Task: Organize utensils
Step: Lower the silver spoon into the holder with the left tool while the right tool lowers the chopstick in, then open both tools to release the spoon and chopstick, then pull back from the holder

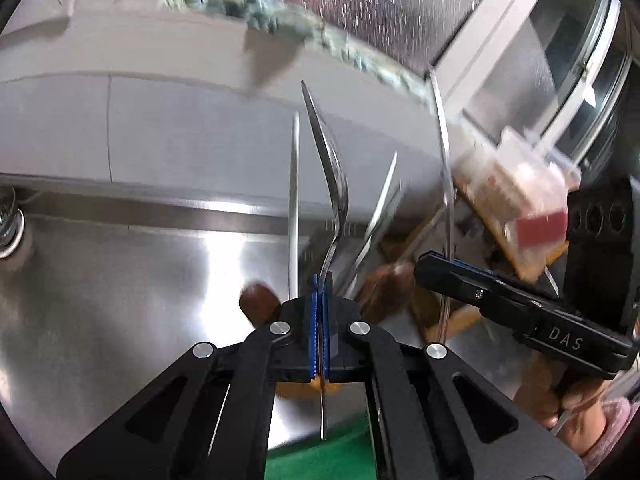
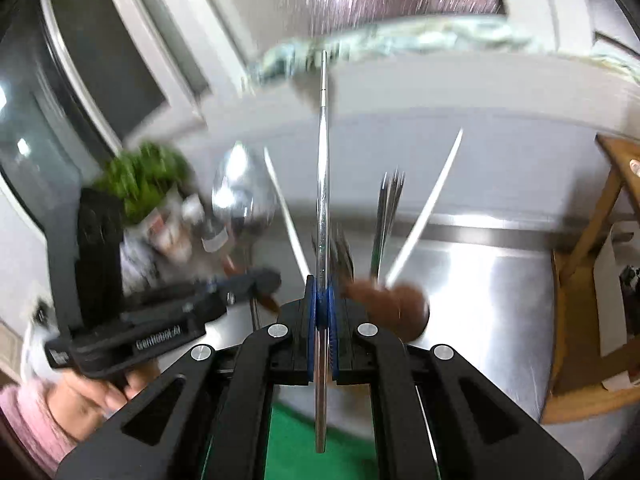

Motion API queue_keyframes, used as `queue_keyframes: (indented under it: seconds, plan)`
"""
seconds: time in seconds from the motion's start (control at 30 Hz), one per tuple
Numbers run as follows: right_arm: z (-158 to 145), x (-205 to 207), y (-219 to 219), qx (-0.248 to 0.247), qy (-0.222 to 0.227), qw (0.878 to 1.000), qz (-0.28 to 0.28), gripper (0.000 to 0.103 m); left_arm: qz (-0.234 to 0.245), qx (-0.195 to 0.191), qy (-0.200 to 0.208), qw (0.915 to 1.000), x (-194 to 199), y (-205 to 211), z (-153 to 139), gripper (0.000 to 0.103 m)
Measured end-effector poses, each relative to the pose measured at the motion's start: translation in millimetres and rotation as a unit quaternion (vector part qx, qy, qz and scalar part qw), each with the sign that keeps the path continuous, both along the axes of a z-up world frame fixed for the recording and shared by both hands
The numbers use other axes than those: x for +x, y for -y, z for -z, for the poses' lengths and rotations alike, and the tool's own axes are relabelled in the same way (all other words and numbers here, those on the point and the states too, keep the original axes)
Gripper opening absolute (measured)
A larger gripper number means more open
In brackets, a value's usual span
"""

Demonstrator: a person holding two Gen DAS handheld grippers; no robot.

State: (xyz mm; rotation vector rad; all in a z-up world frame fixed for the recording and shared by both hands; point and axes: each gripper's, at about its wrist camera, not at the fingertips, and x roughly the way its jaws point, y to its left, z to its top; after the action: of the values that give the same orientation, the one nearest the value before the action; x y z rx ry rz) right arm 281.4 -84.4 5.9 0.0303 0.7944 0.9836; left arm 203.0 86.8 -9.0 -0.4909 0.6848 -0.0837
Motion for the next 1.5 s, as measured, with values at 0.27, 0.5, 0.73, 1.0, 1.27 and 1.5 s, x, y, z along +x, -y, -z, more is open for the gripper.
queue_keyframes:
  seconds: [0.27, 0.5, 0.73, 1.0, 1.27, 1.5]
  plan:
    - [16.6, -18.9, -5.3, 0.078, 0.102, 0.991, 0.044, 0.005, -0.059, 0.016, 0.092, 0.9939, -7.5, 4.8, 3.2, 0.0]
    - [34.5, -18.6, -2.3, 0.096, 0.137, 0.983, 0.072, 0.005, -0.065, 0.024, 0.109, 0.9916, 0.3, 12.1, 17.4, 0.0]
    - [44.6, -22.9, -16.6, 0.073, 0.18, 0.979, 0.065, 0.005, -0.054, 0.044, 0.112, 0.9913, 3.1, 18.0, 24.7, 0.0]
    - [56.9, -39.9, -9.1, 0.043, 0.199, 0.978, 0.05, 0.005, -0.042, 0.05, 0.106, 0.9921, -6.3, 22.1, 36.7, 0.001]
    - [76.1, -47.2, -3.1, 0.007, 0.173, 0.985, 0.024, 0.006, -0.02, 0.045, 0.109, 0.9929, -14.3, 19.2, 40.4, 0.001]
    - [85.5, -49.1, -2.6, -0.02, 0.147, 0.989, 0.023, 0.006, 0.008, 0.036, 0.099, 0.9944, -14.0, 16.3, 42.7, 0.002]
